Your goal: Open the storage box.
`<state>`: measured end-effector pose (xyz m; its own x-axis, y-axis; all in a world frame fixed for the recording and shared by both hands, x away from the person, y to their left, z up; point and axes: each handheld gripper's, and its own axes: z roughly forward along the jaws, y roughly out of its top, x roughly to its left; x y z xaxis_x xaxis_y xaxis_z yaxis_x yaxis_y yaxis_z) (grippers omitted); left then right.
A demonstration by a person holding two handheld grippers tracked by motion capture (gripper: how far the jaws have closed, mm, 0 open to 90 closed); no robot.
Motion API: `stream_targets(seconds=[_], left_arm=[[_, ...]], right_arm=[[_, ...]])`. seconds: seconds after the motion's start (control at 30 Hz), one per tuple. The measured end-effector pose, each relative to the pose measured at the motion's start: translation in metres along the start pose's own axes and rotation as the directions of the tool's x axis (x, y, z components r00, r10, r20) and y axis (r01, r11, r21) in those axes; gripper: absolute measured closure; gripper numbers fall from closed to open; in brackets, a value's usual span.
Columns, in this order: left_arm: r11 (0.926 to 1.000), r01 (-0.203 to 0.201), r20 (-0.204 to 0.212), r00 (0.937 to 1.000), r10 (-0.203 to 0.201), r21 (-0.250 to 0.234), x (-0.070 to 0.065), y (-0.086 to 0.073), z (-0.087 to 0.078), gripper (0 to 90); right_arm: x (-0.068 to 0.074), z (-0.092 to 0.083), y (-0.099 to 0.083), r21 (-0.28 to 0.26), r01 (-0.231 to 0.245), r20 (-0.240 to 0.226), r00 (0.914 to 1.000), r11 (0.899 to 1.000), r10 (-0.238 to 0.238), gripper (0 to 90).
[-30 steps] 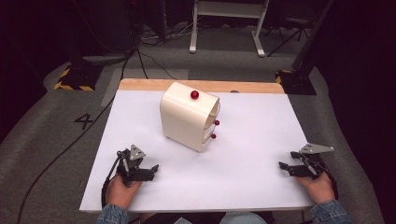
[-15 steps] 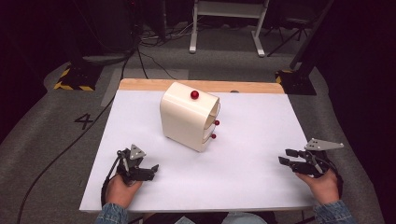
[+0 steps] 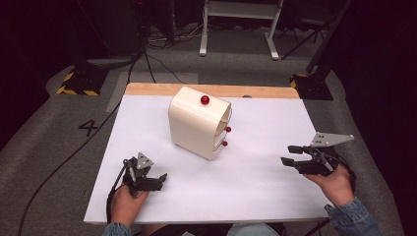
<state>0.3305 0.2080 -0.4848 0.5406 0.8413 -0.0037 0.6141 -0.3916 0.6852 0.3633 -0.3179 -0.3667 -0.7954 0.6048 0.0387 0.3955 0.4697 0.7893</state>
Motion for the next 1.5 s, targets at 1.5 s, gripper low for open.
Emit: stream_targets(seconds=[1.5], left_arm=[[0.9999, 0.011, 0.019, 0.9998, -0.011, 0.005, 0.002, 0.002, 0.002, 11.2]], right_arm=[[0.006, 0.152, 0.046, -0.136, 0.057, -0.165, 0.9832, 0.989, -0.079, 48.4]])
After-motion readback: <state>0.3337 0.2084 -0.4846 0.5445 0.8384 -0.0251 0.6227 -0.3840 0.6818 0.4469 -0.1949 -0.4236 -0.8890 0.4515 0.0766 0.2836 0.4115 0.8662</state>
